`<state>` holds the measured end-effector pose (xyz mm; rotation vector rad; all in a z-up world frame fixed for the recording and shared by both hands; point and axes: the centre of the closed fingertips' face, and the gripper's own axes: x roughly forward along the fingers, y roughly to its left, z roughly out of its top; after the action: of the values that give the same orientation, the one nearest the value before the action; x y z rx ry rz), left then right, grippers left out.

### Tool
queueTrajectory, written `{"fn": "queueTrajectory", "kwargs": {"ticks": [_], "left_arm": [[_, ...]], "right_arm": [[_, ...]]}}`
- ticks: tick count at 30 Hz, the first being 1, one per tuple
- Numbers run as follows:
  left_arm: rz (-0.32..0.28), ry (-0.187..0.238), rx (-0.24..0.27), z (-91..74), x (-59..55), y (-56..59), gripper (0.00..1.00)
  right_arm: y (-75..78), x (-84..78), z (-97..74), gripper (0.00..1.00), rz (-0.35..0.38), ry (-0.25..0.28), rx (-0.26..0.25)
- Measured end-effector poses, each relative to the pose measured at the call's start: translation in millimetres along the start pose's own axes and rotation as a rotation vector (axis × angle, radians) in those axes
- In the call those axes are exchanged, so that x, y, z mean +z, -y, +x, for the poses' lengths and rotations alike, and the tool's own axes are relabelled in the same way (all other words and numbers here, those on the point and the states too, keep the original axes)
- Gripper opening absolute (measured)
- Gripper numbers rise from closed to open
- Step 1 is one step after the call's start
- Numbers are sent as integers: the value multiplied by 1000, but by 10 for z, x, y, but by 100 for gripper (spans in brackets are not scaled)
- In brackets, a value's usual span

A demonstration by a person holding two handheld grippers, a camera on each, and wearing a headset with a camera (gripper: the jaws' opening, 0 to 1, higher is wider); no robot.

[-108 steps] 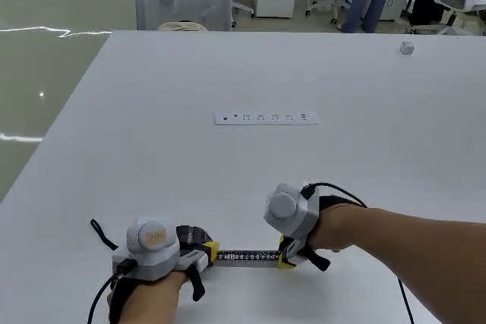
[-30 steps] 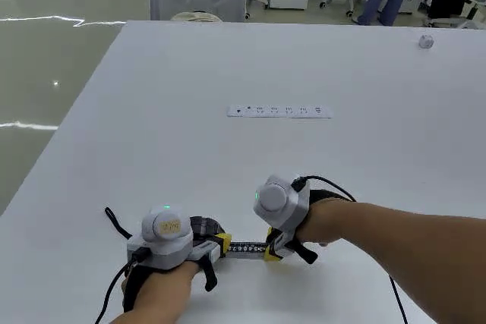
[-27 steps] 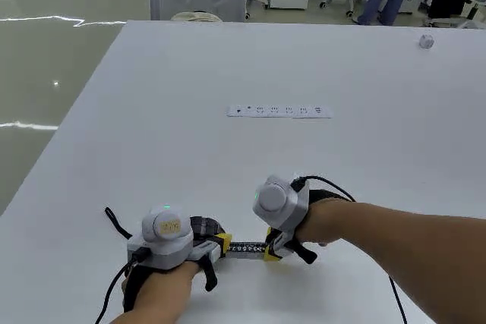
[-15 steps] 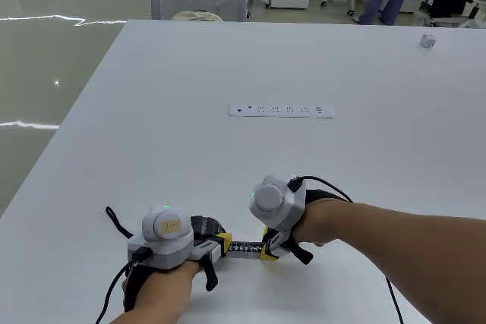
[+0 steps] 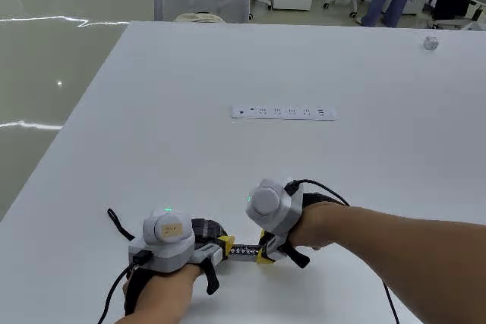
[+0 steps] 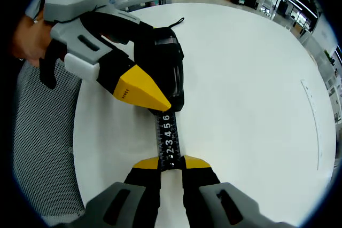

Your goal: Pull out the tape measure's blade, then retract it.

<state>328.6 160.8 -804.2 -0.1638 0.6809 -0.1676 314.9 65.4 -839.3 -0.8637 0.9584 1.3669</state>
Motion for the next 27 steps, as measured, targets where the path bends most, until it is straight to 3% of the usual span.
{"fn": "queueTrajectory", "kwargs": {"ticks": [27], "left_arm": [[-5, 0, -7, 4, 2, -4, 60]], "right_arm": [[-18, 152, 70, 15, -7, 13, 3]]}}
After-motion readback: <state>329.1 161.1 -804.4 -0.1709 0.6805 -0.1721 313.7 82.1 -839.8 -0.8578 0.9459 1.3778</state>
